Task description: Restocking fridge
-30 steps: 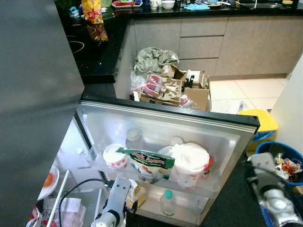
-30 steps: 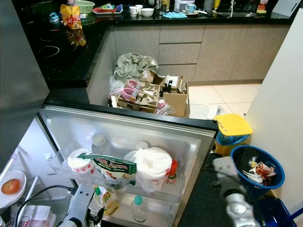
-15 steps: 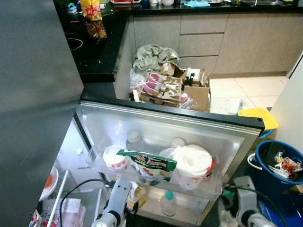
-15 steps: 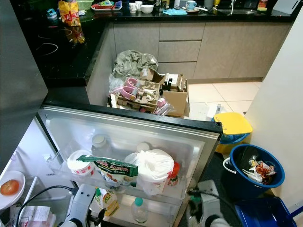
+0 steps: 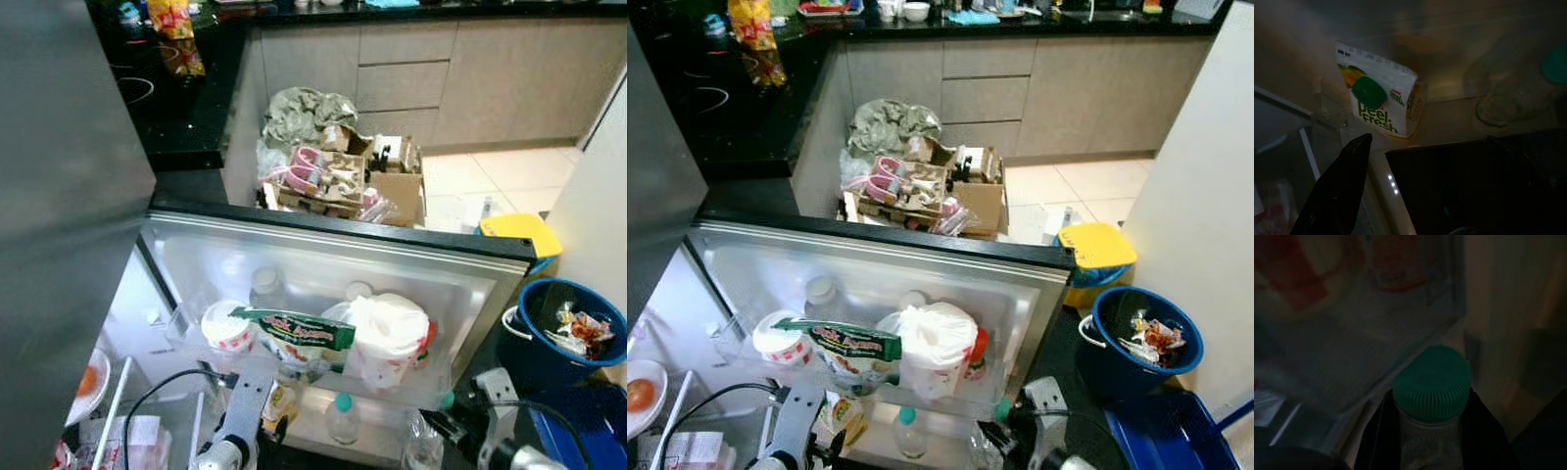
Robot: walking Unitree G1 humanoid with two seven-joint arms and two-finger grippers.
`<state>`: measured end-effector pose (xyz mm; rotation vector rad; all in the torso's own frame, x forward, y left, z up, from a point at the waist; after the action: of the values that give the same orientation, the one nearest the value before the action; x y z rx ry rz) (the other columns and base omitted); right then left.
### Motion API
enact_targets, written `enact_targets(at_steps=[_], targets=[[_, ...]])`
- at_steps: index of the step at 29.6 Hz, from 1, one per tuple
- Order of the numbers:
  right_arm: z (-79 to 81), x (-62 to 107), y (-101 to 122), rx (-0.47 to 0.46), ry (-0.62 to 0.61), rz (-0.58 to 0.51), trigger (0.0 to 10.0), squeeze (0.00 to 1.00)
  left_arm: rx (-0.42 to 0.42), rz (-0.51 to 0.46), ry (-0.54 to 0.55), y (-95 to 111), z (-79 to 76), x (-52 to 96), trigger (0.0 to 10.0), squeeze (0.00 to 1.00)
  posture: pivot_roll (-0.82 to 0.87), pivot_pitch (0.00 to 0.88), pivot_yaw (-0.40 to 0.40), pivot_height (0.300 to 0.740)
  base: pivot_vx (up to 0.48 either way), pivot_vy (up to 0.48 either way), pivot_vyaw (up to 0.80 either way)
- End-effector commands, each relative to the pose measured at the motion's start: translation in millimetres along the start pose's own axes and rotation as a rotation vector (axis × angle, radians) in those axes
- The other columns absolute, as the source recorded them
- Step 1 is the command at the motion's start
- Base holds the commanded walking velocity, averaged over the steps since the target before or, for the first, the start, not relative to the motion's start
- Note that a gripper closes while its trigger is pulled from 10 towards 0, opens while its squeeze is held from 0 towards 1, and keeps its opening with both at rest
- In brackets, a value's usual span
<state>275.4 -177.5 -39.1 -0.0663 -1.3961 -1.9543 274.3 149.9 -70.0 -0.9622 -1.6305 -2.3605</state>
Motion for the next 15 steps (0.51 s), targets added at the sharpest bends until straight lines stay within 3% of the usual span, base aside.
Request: enact_targets(at_steps=[1,4,6,7,9,10,12,13,14,15], targets=[[13.0,-13.7,60.0,0.121,0.048,-0.195,10.0,0.00,0.001,0.019,0.004,-7.1,1.5,2.9,10.0,0.00,-0.06,0.070,0.010,0.740,0.000,0.000,0.00],[7.2,-12.4,63.5,0.145,0.011,-0.198,10.0,0.00,0.000,0.019,0.004,-7.0,1.6,2.9,10.0,0.00,-0.06,0.070,0.010,0.740,0.000,0.000,0.00],[-11.2,-5.6,69.5,0.213,-0.110,-0.199,10.0,0.00,0.001,0.018,0.005,-7.1,1.4,3.0,10.0,0.00,-0.06,0.071,0.010,0.740,0.000,0.000,0.00],[-11.2,-5.6,69.5,0.213,-0.110,-0.199,10.0,0.00,0.001,0.018,0.005,-7.1,1.4,3.0,10.0,0.00,-0.06,0.071,0.010,0.740,0.000,0.000,0.00],[-31.9,3.3,68.9,0.278,-0.249,-0.171,10.0,0.00,0.001,0.019,0.003,-7.7,0.7,3.3,10.0,0.00,-0.06,0.073,0.011,0.740,0.000,0.000,0.00],[-31.9,3.3,68.9,0.278,-0.249,-0.171,10.0,0.00,0.001,0.019,0.003,-7.7,0.7,3.3,10.0,0.00,-0.06,0.073,0.011,0.740,0.000,0.000,0.00],[-59.7,17.5,61.7,0.356,-0.453,-0.106,10.0,0.00,0.000,0.021,0.000,-8.7,0.0,3.7,10.0,0.00,-0.06,0.074,0.014,0.740,0.000,0.000,0.00],[-59.7,17.5,61.7,0.356,-0.453,-0.106,10.0,0.00,0.000,0.021,0.000,-8.7,0.0,3.7,10.0,0.00,-0.06,0.074,0.014,0.740,0.000,0.000,0.00],[-88.3,38.5,54.7,0.380,-0.671,-0.052,10.0,0.00,-0.001,0.022,-0.002,-8.9,-0.5,3.8,10.0,0.00,-0.06,0.074,0.014,0.740,0.000,0.000,0.00],[-88.3,38.5,54.7,0.380,-0.671,-0.052,10.0,0.00,-0.001,0.022,-0.002,-8.9,-0.5,3.8,10.0,0.00,-0.06,0.074,0.014,0.740,0.000,0.000,0.00]])
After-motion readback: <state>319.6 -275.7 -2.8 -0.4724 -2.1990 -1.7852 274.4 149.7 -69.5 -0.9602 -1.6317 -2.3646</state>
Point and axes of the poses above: a point about 5 cm out from each wrist's last joint towards the gripper, its own x axis pointing back from the gripper into the wrist, its own y axis along the axis of the wrist's last joint, z = x × y, the point moved 5 cm from there along -x, pointing out of the wrist towards the gripper, and after that the axes turned 12 degrees about -x, right-handed, at the moved point
